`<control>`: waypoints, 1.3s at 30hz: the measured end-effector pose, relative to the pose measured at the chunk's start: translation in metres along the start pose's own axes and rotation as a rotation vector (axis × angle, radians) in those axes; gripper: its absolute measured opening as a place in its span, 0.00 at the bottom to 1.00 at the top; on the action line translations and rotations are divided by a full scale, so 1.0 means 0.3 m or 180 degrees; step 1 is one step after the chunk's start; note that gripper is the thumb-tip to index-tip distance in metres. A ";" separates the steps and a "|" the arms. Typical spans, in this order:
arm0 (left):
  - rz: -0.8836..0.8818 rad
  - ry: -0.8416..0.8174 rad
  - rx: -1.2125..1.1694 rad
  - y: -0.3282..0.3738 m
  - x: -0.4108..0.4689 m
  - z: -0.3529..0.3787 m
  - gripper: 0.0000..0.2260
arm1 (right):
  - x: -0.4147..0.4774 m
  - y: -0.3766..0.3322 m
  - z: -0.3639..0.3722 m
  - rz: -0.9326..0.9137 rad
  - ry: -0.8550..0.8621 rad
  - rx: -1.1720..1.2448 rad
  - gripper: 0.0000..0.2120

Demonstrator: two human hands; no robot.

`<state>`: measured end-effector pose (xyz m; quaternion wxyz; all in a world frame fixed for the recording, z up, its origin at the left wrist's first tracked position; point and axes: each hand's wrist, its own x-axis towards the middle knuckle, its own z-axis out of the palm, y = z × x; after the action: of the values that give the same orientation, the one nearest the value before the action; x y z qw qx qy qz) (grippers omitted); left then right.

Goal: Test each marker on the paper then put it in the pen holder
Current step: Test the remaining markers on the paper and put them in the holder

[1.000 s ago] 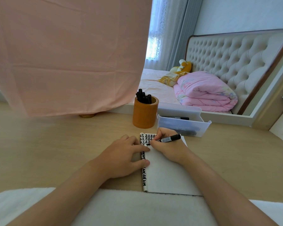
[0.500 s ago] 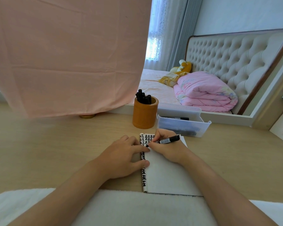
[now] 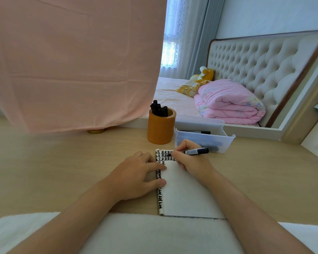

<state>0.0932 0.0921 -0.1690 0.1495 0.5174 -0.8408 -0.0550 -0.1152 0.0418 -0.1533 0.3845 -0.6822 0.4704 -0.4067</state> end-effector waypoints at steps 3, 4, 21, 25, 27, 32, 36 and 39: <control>0.0048 0.0036 -0.0053 -0.005 -0.004 -0.003 0.26 | -0.004 0.002 -0.007 -0.0084 -0.0002 0.0290 0.04; 0.0061 0.0085 -0.0120 -0.005 -0.006 -0.006 0.26 | -0.004 0.002 -0.007 -0.0126 -0.0005 0.0375 0.03; -0.0821 0.0810 -0.0040 -0.080 0.033 0.022 0.12 | 0.006 -0.071 -0.008 -0.0014 -0.0695 0.0741 0.17; -0.0890 0.0961 -0.0528 -0.078 0.025 0.004 0.10 | 0.011 -0.074 -0.001 -0.0305 -0.0277 -0.0355 0.09; -0.0931 0.1082 -0.0684 -0.074 0.023 -0.002 0.10 | 0.016 -0.056 0.000 -0.0453 -0.0028 -0.1013 0.11; -0.0803 0.1161 -0.0760 -0.067 0.023 -0.006 0.09 | 0.005 -0.036 -0.001 -0.0916 0.0190 -0.2313 0.11; -0.0753 0.1177 -0.0787 -0.061 0.020 -0.007 0.09 | 0.004 -0.034 -0.001 -0.1113 0.0206 -0.2373 0.10; -0.0720 0.1196 -0.0801 -0.060 0.020 -0.010 0.08 | 0.005 -0.033 0.007 -0.1174 0.0163 -0.2386 0.09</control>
<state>0.1069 0.0787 -0.1694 0.3593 0.5867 -0.7215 -0.0785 -0.1098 0.0433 -0.1447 0.0185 -0.8374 0.4652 -0.2862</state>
